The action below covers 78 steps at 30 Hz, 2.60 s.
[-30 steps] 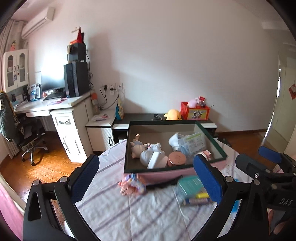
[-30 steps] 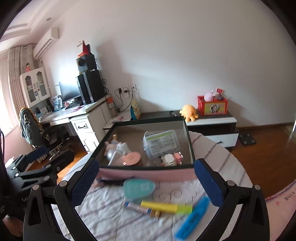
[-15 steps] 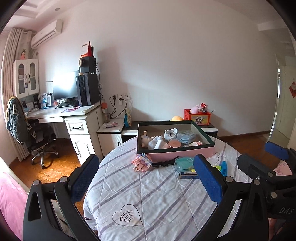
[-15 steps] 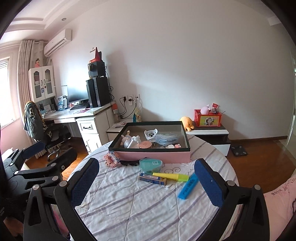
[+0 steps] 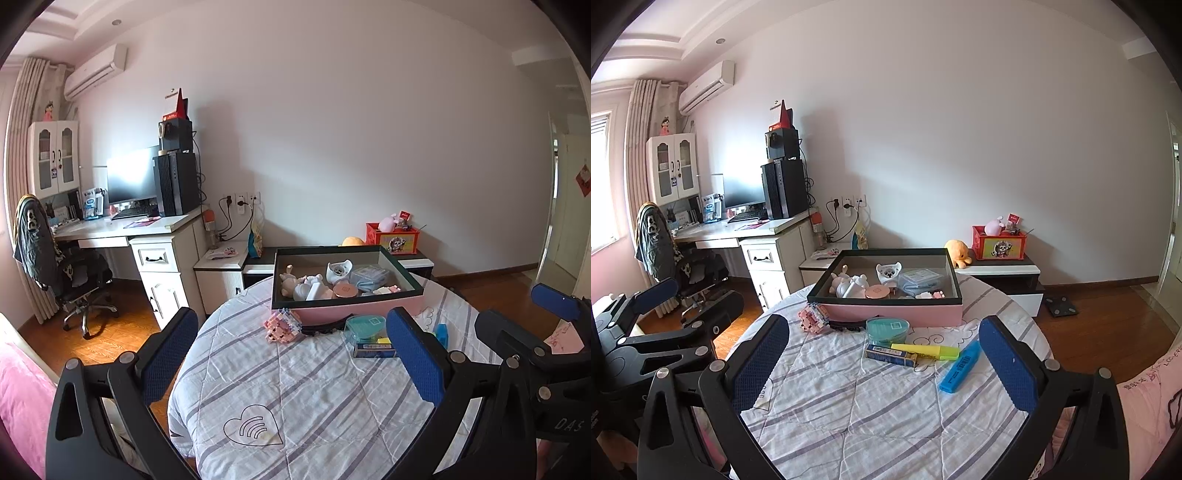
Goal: Organize rigid objects
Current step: 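Pull both tools back from the box, then grasp the pink block figure with the left tool while the right tool grasps the teal round case, then carry the block figure and teal case into the pink box and release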
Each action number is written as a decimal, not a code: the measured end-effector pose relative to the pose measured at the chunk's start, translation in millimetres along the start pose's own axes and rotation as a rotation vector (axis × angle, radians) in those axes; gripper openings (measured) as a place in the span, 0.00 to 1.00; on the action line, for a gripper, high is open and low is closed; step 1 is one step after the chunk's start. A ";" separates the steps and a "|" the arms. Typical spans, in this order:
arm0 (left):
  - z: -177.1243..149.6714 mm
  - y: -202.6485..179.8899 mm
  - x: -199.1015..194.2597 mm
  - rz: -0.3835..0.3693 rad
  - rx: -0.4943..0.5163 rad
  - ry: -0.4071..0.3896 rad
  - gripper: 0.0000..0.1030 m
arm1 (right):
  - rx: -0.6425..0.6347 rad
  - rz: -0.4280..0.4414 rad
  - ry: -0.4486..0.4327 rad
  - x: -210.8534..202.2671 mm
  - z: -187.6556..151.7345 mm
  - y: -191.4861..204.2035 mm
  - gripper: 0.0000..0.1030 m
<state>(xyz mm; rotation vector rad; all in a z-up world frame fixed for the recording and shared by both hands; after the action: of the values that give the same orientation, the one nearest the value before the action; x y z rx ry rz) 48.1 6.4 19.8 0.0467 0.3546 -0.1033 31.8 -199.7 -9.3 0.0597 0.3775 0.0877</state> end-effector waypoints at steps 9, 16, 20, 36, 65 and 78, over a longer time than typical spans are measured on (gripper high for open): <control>-35.8 3.6 37.7 -0.029 -0.011 0.116 1.00 | 0.017 -0.016 0.089 33.7 -25.5 -13.1 1.00; -69.8 21.0 85.5 0.001 -0.049 0.246 1.00 | 0.061 -0.031 0.204 77.7 -57.9 -31.2 1.00; -80.4 28.6 117.1 -0.002 -0.075 0.306 1.00 | 0.088 -0.040 0.255 102.6 -70.8 -43.3 1.00; -89.3 25.2 255.2 0.039 0.001 0.493 1.00 | 0.076 -0.014 0.430 234.7 -73.5 -31.5 1.00; -77.8 17.0 208.9 -0.108 -0.046 0.420 0.57 | 0.069 0.076 0.449 230.2 -76.4 -12.8 0.70; -55.1 -1.7 107.6 -0.111 -0.071 0.265 0.57 | 0.093 0.088 0.291 139.3 -48.8 -10.6 0.70</control>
<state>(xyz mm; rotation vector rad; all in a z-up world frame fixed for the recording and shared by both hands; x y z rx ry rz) 129.3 -1.8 -69.4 -0.0301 0.6253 -0.1946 143.5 -194.7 -106.2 0.1563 0.6695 0.1669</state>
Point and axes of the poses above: each gripper's, at about its wrist camera, not at the fingertips, and x roughly the way its jaws point, y to its left, z to its top, the point moved 8 cm from there along x, roughly the way its jaws point
